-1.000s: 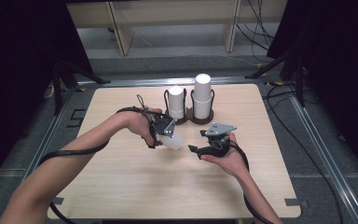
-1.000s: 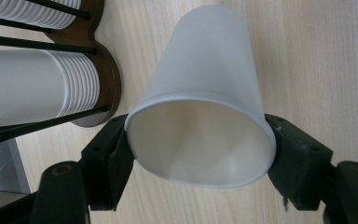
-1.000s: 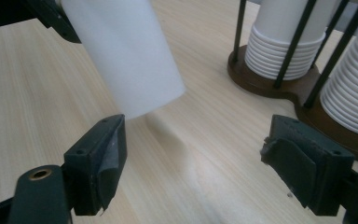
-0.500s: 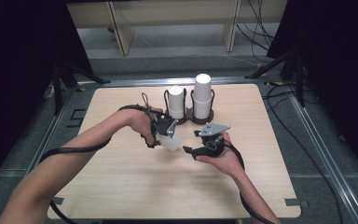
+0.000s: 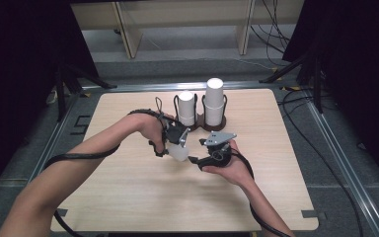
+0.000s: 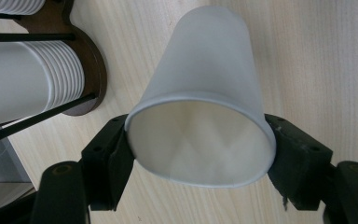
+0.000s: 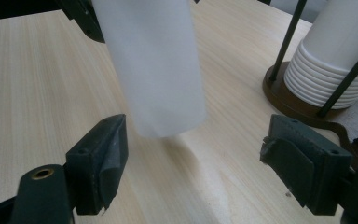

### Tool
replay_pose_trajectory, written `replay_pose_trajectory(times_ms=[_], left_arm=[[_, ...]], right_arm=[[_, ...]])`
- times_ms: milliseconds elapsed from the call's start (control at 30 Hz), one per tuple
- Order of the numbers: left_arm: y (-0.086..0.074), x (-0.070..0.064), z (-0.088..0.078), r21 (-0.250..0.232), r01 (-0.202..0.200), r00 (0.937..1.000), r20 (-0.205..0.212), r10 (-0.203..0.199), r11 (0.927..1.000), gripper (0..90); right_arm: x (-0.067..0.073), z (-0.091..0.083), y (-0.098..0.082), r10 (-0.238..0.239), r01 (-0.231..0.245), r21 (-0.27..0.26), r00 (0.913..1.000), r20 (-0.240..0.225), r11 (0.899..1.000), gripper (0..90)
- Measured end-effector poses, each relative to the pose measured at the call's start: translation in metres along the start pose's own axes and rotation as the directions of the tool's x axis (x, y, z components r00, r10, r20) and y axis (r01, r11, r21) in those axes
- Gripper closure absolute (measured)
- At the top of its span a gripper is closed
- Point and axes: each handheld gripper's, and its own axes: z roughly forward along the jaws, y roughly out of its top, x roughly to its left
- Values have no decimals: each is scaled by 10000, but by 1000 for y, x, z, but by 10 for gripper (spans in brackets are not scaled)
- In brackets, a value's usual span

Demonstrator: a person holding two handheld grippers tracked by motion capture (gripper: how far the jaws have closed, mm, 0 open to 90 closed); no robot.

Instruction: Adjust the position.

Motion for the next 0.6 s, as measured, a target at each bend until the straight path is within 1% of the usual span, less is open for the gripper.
replay_pose_trajectory(times_ms=[33, 167, 233, 267, 300, 333, 367, 400, 433, 467, 500, 567, 600], left_arm=[[1, 1, -1, 137, -137, 9999, 34, 137, 9998, 288], [2, 2, -2, 255, -228, 9997, 35, 227, 9994, 289], [3, 3, -3, 336, -301, 9995, 67, 299, 9990, 288], [3, 3, -3, 358, -301, 9995, 85, 299, 9989, 288], [4, 3, -3, 302, -251, 9997, 51, 250, 9992, 288], [4, 3, -4, 344, -280, 9996, 43, 279, 9990, 288], [5, 3, -4, 373, -305, 9995, 49, 303, 9988, 288], [5, 4, -4, 418, -329, 9994, 75, 326, 9986, 288], [6, 4, -5, 436, -331, 9994, 74, 328, 9985, 288], [7, 4, -5, 463, -345, 9994, 82, 342, 9983, 288], [7, 4, -5, 474, -402, 9992, 95, 398, 9981, 288], [8, 4, -5, 463, -386, 9992, 136, 380, 9982, 288], [8, 4, -4, 491, -412, 9989, 222, 402, 9979, 288]], right_arm=[[1, 1, 0, -81, 81, 2, 10000, -29, 10000, 219], [3, 3, 2, -168, 168, 40, 9998, -111, 9999, 219], [3, 3, 2, -137, 137, 23, 9999, -76, 9999, 219], [3, 4, 2, -261, 261, -11, 9996, -117, 9997, 219], [4, 5, 2, -257, 257, 29, 9996, -139, 9997, 219], [4, 5, 3, -269, 271, 75, 9995, -192, 9996, 219], [5, 7, 4, -348, 347, -49, 9993, -155, 9994, 219], [6, 7, 4, -431, 431, -5, 9989, -157, 9991, 219], [6, 8, 5, -474, 473, -83, 9988, -149, 9988, 219], [6, 8, 5, -474, 473, -83, 9988, -149, 9988, 219], [7, 8, 5, -405, 405, -5, 9988, -262, 9992, 219], [8, 10, 6, -475, 474, -77, 9986, -219, 9988, 219], [8, 10, 6, -475, 474, -77, 9986, -219, 9988, 219]])
